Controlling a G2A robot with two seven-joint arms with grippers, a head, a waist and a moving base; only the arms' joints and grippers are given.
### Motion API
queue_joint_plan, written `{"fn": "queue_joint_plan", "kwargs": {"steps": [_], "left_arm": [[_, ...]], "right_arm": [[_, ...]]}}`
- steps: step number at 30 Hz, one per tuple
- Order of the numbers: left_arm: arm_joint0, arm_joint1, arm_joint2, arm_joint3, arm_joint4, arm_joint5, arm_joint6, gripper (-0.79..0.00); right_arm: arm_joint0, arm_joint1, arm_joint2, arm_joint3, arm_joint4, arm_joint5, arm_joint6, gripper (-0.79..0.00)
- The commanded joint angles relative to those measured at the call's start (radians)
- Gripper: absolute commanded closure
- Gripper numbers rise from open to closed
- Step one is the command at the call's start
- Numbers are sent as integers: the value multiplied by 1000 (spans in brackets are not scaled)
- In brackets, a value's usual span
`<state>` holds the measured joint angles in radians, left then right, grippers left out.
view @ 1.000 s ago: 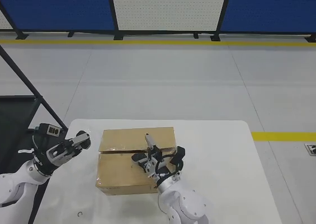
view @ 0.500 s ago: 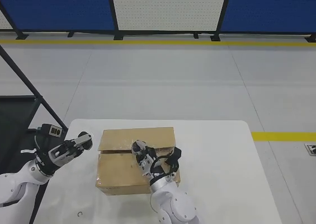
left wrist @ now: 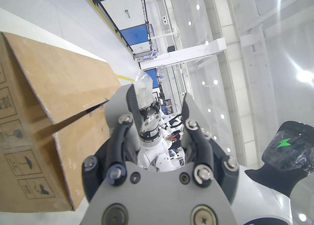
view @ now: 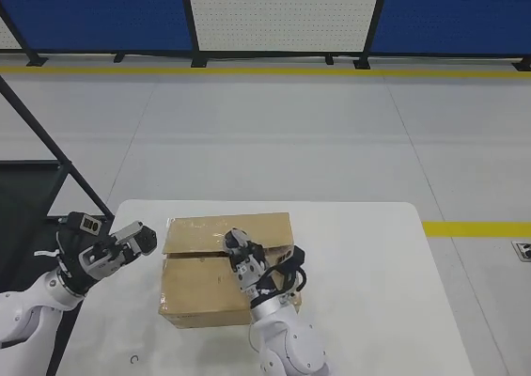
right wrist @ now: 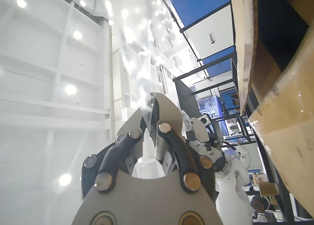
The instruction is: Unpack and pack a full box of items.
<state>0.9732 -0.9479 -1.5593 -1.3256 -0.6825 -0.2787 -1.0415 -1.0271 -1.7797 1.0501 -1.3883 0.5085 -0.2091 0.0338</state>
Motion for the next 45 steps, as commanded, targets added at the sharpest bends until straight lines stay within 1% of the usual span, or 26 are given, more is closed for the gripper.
{"fn": "queue_joint_plan", "kwargs": {"steps": [1, 7, 10, 12, 17, 26, 30, 35, 37, 39, 40, 43, 45], "left_arm": [[5, -2, 3, -3, -29, 5, -10, -785], [44, -5, 10, -74, -64, 8, -34, -785], [67, -8, 25, -104, -97, 30, -36, -785], [79, -9, 31, -118, -77, 32, -31, -785], [98, -13, 54, -119, -72, 54, -7, -785], [92, -24, 101, -124, -88, 56, -1, -785], [70, -37, 145, -137, -126, 68, 22, -785], [22, -58, 222, -139, -151, 68, 89, -785], [3, -65, 249, -123, -130, 65, 104, -785], [-25, -68, 261, -94, -59, 24, 137, -785], [-34, -70, 263, -84, -51, 17, 146, -785], [-83, -73, 264, -21, -33, 13, 127, -785], [-111, -70, 260, 20, -41, 43, 38, -785]], "right_arm": [[7, -4, -3, 2, 23, -15, -12, 0], [21, -16, -8, 8, 66, -78, -46, 0], [26, -22, -8, 9, 77, -111, -67, 0], [28, -26, -8, 9, 87, -130, -82, 0], [33, -33, -4, 12, 106, -173, -106, 0], [36, -40, 2, 10, 110, -187, -104, 0], [33, -42, 4, 6, 111, -196, -102, 0], [31, -47, 2, 4, 114, -206, -106, 0], [32, -48, 9, -3, 114, -206, -106, 0], [27, -48, 8, -11, 110, -204, -99, 0], [25, -49, 7, -13, 110, -205, -98, 0], [16, -50, 4, -20, 106, -213, -91, 0], [11, -51, 8, -25, 105, -219, -90, 0]]}}
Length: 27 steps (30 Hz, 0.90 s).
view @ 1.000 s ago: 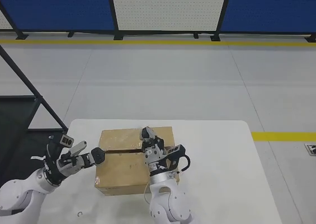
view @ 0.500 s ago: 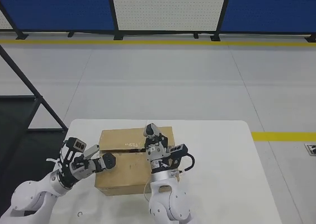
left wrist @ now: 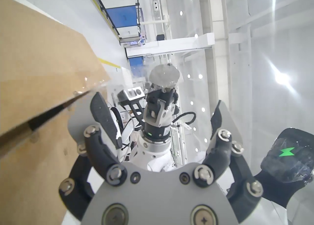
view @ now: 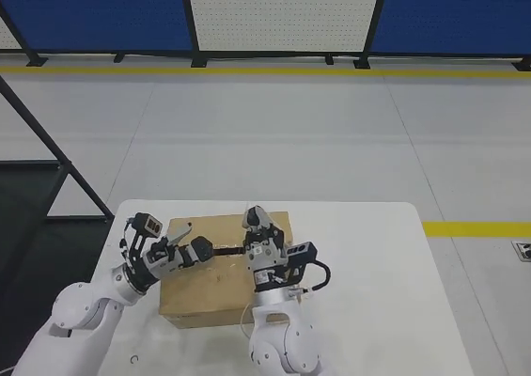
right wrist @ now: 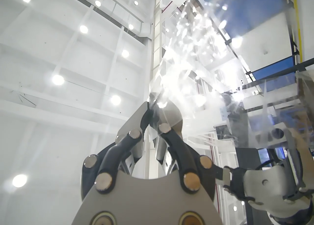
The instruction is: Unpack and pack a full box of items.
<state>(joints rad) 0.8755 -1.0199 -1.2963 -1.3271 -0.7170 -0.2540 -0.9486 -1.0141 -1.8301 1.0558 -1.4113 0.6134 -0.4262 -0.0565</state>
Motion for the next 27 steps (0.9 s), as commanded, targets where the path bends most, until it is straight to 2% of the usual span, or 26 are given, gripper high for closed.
{"fn": "queue_joint_plan", "kwargs": {"steps": [1, 3, 8, 13, 20, 27], "left_arm": [[-17, 2, -4, 35, -24, 36, -89, -785], [-19, 1, 4, 47, -58, 73, -150, -785], [-13, -8, 40, 36, -95, 95, -204, -785], [-22, -23, 81, 34, -103, 94, -164, -785], [-29, -36, 93, 48, -103, 82, -72, -785], [-43, -51, 119, 67, -154, 119, -83, -785]], "right_arm": [[-3, -1, 3, -2, 0, -2, 2, 0], [-3, -1, 7, 1, 1, 0, 0, 0], [11, -4, 16, 21, 9, 6, -3, 0], [33, -8, 32, 41, 23, 12, -6, 0], [33, -10, 46, 40, 38, 2, 7, 0], [29, -10, 65, 26, 47, 16, 20, 0]]}}
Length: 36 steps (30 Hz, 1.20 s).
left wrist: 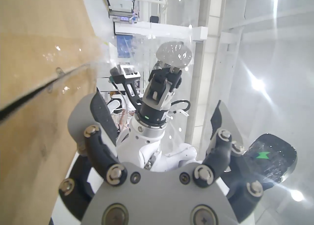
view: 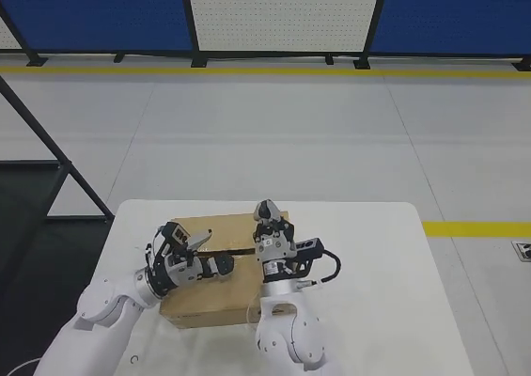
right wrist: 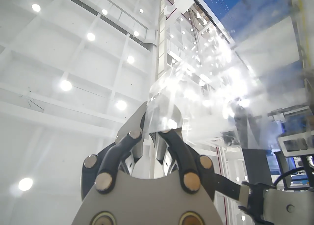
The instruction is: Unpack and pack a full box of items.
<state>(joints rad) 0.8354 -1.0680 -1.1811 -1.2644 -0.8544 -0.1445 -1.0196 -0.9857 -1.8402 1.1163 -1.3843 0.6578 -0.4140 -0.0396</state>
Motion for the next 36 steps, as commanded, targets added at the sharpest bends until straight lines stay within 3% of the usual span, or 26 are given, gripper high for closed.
{"fn": "queue_joint_plan", "kwargs": {"steps": [1, 5, 12, 18, 20, 28, 36], "left_arm": [[-5, -4, 6, 3, -26, 10, -22, -785], [-6, -4, 8, -9, 44, -43, -34, -785], [16, 1, -26, -25, 238, -176, 121, -785], [20, 18, -102, -66, 464, -283, 247, -785], [21, 24, -126, -83, 481, -312, 228, -785], [6, 66, -271, -99, 822, -605, 171, -785], [1, 69, -283, -90, 845, -624, 171, -785]], "right_arm": [[3, 0, 8, 1, 4, 7, 3, 0], [12, 0, 16, 11, 10, 17, 11, 0], [7, -1, 13, 19, -11, 30, 14, 0], [-5, 1, -5, 24, -69, 89, 10, 0], [-7, 1, -8, 24, -81, 99, 10, 0], [-8, -1, -23, 26, -105, 110, 21, 0], [-9, 0, -16, 21, -148, 100, -9, 0]]}}
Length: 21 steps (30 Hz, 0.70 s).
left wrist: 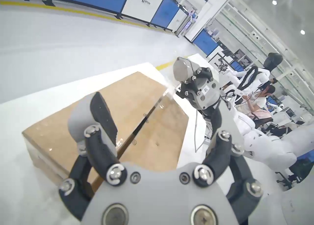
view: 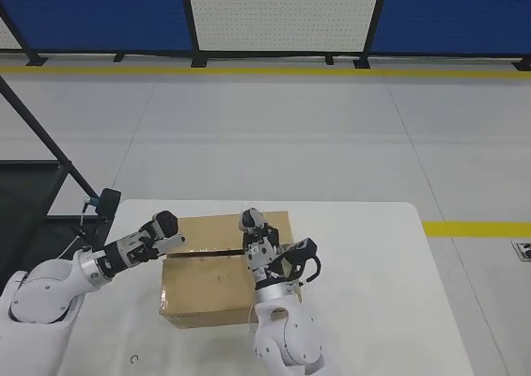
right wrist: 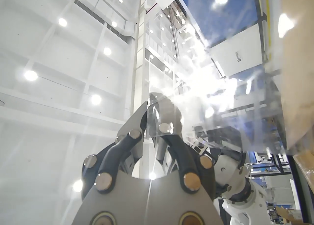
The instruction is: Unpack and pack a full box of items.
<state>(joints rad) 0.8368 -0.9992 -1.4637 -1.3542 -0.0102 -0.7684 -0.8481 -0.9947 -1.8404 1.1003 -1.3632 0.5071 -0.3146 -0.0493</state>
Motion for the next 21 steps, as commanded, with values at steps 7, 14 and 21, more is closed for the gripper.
{"fn": "queue_joint_plan", "kwargs": {"steps": [7, 14, 21], "left_arm": [[0, 0, 0, 0, 0, 0, 0, -785], [39, 5, -3, -37, 189, -79, 83, -785], [72, -7, 35, -115, 548, -106, 292, -785]], "right_arm": [[-2, 0, 0, -1, 2, 2, 1, 0], [-9, -8, 1, -31, 107, 40, -16, 0], [20, -20, 4, -12, 215, 59, -38, 0]]}}
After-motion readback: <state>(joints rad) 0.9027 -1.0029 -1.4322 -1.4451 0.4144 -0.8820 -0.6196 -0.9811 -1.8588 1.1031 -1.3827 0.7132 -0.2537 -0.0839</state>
